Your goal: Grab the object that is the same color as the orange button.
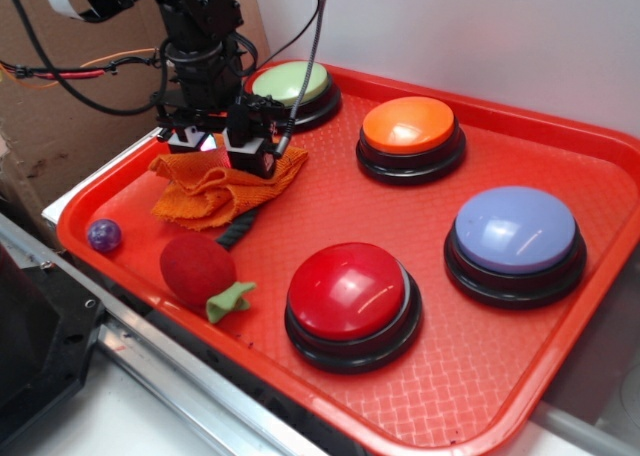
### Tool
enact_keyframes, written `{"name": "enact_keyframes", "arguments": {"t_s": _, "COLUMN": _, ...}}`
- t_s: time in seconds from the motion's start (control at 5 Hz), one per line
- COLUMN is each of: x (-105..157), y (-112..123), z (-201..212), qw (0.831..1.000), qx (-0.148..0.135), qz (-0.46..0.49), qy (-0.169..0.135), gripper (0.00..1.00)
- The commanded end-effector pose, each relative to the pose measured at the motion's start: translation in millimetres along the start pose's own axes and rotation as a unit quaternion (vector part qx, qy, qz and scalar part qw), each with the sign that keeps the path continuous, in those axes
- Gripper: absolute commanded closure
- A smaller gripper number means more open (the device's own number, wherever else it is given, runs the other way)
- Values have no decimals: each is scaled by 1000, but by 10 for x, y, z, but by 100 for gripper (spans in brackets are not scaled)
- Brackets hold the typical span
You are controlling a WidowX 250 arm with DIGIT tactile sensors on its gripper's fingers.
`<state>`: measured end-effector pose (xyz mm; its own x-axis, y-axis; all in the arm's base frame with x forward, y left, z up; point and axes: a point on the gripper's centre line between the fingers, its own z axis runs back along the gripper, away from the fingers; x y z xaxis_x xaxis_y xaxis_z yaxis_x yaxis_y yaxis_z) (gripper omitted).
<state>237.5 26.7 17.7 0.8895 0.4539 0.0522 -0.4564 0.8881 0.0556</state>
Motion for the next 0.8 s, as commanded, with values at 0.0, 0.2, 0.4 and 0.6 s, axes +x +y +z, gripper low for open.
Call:
{"name": "enact_keyframes", "arguments": {"t_s": 0.0, "x": 96, "y": 8, "z": 140, "qw": 999, "qx": 16, "qz": 7, "qy": -26, "gripper": 100}}
{"name": "enact_keyframes", "arguments": {"t_s": 0.2, "x": 100, "y": 5, "z": 315, "qw": 999, "qx": 31, "qz": 4, "qy": -38, "gripper": 100}}
{"name": "enact_keyframes", "arguments": {"t_s": 0.4, "x": 64, "y": 20, "z": 582, "qw": 999, "qx": 20, "qz": -17, "qy": -31, "gripper": 100}}
{"name": "enact_keyframes", "arguments": {"t_s": 0.6, "x": -63, "y": -17, "z": 966, "qw": 998, "qx": -19, "qz": -43, "qy": -33, "gripper": 100}}
